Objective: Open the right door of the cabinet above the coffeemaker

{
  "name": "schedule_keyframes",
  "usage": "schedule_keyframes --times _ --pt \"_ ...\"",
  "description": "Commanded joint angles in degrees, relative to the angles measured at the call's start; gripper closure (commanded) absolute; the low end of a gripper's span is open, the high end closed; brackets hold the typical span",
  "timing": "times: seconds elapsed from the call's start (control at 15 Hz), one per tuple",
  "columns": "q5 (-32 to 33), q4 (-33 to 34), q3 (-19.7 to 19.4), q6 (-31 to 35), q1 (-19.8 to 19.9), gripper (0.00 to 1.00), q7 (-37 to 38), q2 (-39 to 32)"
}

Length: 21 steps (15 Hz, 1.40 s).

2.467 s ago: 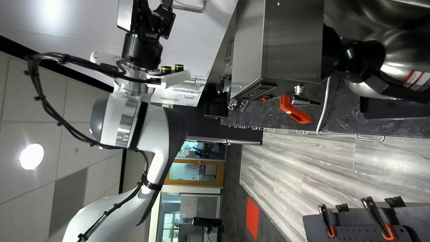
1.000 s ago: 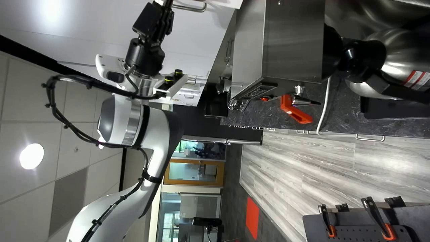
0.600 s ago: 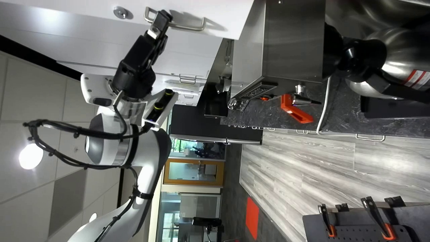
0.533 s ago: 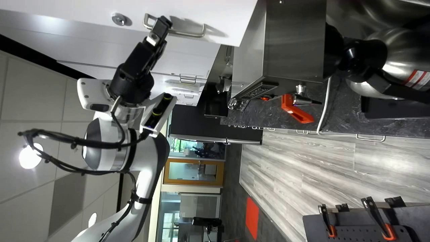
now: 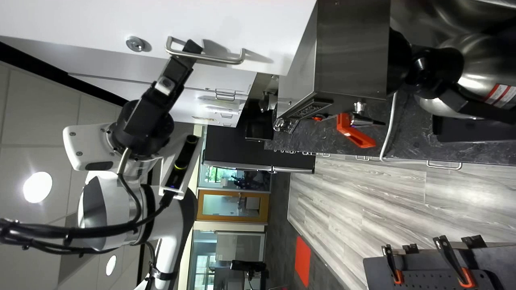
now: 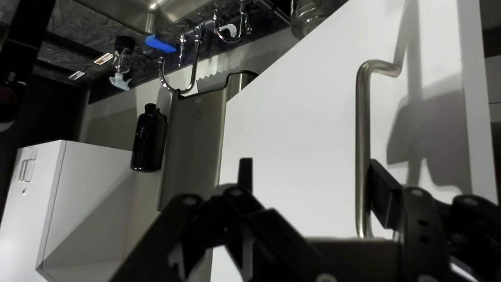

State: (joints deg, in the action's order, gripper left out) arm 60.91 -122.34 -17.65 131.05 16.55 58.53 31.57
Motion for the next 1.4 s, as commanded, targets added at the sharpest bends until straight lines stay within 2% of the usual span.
schedule_keyframes --times 0.0,0.27,0.47,0.6,0.87,1.0,1.13,1.33 --pt "-1.0 -2.4 -1.1 -5.2 5.6 0.01 -6.7 5.6" --pt "-3.4 -3.9 -2.9 -1.2 8.2 0.0 -13.0 8.2" --pt "-4.5 -5.0 -2.2 2.5 10.0 0.0 -16.5 8.8" --pt "-4.9 -5.2 -0.5 3.8 10.8 0.0 -16.6 8.5" --pt "-3.9 -6.0 5.5 2.2 11.9 0.0 -13.3 8.9" --pt "-2.3 -6.4 7.3 3.0 12.0 0.0 -12.6 8.9" --pt "-0.3 -6.6 7.3 4.6 11.2 0.0 -14.0 8.7" --pt "3.1 -7.3 7.9 4.7 8.1 0.0 -19.9 10.9"
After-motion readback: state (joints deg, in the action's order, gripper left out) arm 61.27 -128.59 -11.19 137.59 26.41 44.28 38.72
